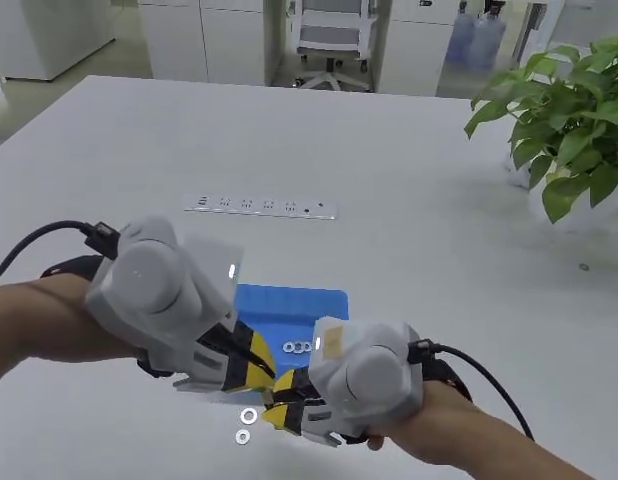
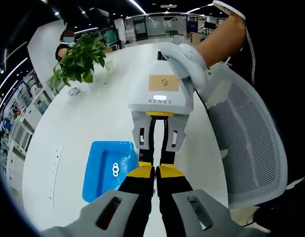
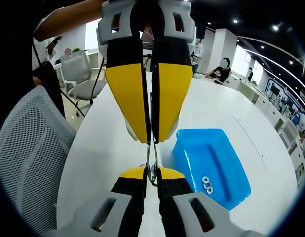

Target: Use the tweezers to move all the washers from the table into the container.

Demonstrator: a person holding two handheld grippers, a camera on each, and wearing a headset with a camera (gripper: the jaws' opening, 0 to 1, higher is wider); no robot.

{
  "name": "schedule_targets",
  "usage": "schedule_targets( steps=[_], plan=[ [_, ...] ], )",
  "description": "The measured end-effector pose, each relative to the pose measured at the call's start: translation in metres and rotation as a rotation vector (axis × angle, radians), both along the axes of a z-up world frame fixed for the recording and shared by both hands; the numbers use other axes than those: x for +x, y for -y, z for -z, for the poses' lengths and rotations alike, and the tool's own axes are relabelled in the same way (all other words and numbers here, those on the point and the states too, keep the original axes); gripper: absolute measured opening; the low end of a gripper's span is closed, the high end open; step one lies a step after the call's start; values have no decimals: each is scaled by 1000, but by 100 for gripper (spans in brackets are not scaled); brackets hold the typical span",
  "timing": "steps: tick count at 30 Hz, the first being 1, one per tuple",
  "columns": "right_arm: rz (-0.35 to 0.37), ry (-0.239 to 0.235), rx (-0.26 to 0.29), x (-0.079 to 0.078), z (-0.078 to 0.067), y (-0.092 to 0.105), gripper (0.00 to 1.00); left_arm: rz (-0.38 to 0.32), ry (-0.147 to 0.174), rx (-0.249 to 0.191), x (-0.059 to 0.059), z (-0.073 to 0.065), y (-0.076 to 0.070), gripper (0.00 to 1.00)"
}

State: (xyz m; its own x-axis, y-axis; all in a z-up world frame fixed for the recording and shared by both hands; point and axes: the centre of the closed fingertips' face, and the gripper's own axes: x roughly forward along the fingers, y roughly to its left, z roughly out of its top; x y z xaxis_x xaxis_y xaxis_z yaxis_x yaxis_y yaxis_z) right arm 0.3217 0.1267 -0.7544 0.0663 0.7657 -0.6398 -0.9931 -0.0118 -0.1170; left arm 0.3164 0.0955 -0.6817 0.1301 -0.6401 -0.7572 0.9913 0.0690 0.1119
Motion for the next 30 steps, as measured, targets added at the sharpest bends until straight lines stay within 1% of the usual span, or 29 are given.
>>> schedule_targets(
  steps=[6, 15, 24, 30],
  plan=[
    [0, 19, -2, 6, -8, 0, 9, -1, 18, -3, 4, -7, 1, 5],
    [7, 40, 4, 18, -18, 0, 9, 7, 45, 1, 15, -18, 1, 5],
    [13, 53, 7, 33, -26, -1, 9, 15, 61, 3, 28, -25, 0, 5],
    [19, 57, 7, 42, -26, -1, 9, 17, 72, 2, 37, -26, -1, 5]
  ],
)
